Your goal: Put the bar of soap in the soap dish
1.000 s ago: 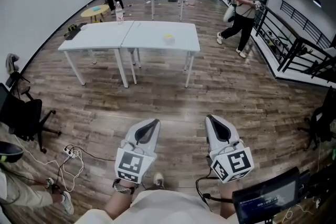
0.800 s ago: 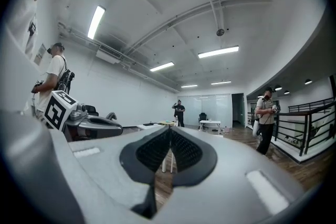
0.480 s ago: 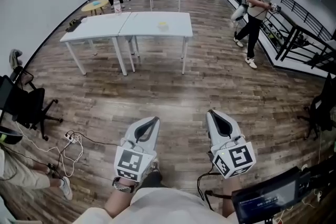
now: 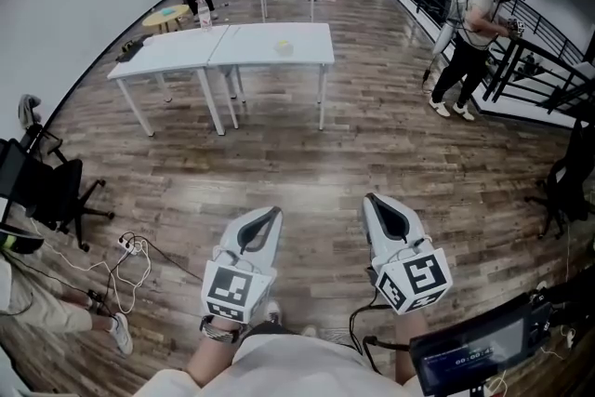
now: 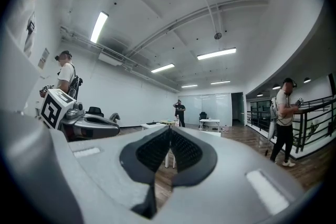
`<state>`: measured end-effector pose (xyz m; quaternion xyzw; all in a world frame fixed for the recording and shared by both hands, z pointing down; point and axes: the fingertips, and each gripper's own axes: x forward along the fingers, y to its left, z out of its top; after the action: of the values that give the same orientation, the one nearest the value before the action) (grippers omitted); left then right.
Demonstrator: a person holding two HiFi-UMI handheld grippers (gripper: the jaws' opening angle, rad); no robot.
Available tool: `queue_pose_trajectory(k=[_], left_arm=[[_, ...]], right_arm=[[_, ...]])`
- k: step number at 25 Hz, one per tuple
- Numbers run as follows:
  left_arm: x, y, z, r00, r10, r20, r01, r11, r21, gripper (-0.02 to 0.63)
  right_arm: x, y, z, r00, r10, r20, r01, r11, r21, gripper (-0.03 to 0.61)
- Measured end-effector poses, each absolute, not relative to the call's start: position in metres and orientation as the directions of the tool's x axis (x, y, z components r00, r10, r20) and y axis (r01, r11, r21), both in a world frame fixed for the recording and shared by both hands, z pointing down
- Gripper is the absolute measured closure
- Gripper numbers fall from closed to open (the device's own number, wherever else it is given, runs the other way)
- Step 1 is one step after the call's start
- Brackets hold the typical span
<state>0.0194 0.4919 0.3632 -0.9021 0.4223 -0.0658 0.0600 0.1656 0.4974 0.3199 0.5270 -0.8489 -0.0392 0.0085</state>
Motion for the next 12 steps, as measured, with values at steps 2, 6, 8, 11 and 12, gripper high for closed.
queue_pose_trajectory(k=[2,6,8,11,12], left_arm=[[0.018,0.492,0.360,0.631,-0.774,0.057,-0.759,-0.631,-0.164,0.606],[0.012,0.492,0.361,0.638,-0.768,0.059,-0.753,-0.638,-0.164,0.606],[0.008,0.491,0.361,0.641,-0.765,0.062,-0.750,-0.642,-0.163,0.606],[0.003,0.492,0.360,0.643,-0.764,0.060,-0.748,-0.643,-0.168,0.606],[0.002,0.491,0.359,0.643,-0.764,0.057,-0.747,-0.642,-0.172,0.606]], right_arm=[[0.164,0.499,0.319,-0.446,-0.894,-0.029,-0.893,0.443,0.080,0.575],[0.157,0.500,0.318,-0.441,-0.897,-0.027,-0.895,0.438,0.081,0.575],[0.153,0.500,0.318,-0.434,-0.901,-0.026,-0.899,0.431,0.072,0.575],[0.147,0.504,0.319,-0.433,-0.901,-0.030,-0.900,0.430,0.068,0.575],[0.144,0.505,0.319,-0.436,-0.899,-0.032,-0.898,0.433,0.077,0.575]])
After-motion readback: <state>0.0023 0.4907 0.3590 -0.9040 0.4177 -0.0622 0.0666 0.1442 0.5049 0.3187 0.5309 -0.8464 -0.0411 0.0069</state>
